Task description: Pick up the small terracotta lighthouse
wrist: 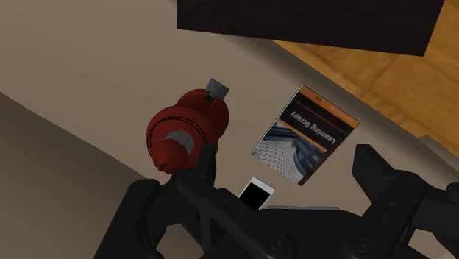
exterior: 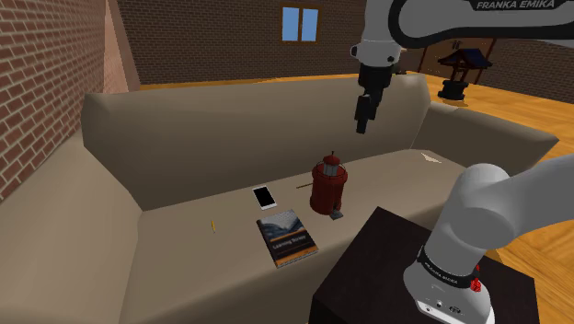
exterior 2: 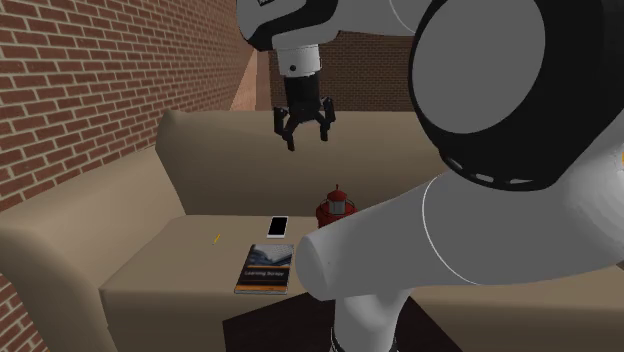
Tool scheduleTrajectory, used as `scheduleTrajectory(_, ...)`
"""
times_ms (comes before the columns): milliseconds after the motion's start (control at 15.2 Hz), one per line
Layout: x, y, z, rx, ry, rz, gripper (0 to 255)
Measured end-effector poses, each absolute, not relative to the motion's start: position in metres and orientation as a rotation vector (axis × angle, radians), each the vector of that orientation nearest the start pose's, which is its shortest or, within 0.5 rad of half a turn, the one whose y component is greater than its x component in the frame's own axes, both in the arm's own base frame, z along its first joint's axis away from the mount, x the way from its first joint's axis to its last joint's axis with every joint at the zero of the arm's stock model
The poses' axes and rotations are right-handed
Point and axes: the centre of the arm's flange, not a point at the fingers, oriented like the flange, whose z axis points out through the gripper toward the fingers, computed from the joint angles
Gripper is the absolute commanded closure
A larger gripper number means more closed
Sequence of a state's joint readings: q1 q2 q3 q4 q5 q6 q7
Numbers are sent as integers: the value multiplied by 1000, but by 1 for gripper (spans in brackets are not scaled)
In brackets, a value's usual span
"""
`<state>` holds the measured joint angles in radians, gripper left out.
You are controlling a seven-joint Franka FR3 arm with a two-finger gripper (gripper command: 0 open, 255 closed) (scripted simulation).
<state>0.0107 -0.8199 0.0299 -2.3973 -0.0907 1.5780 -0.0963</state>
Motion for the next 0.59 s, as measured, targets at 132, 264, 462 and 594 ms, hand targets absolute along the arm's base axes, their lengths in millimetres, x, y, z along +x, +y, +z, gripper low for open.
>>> scheduleTrajectory(132,300,3,577,-3252,-194,-9,0)
scheduleTrajectory(264,303,-5,561,-3267,-146,-65,0)
scheduleTrajectory(462,314,-14,528,-3290,-60,-170,0)
scheduleTrajectory(594,322,-23,509,-3301,1,-246,0)
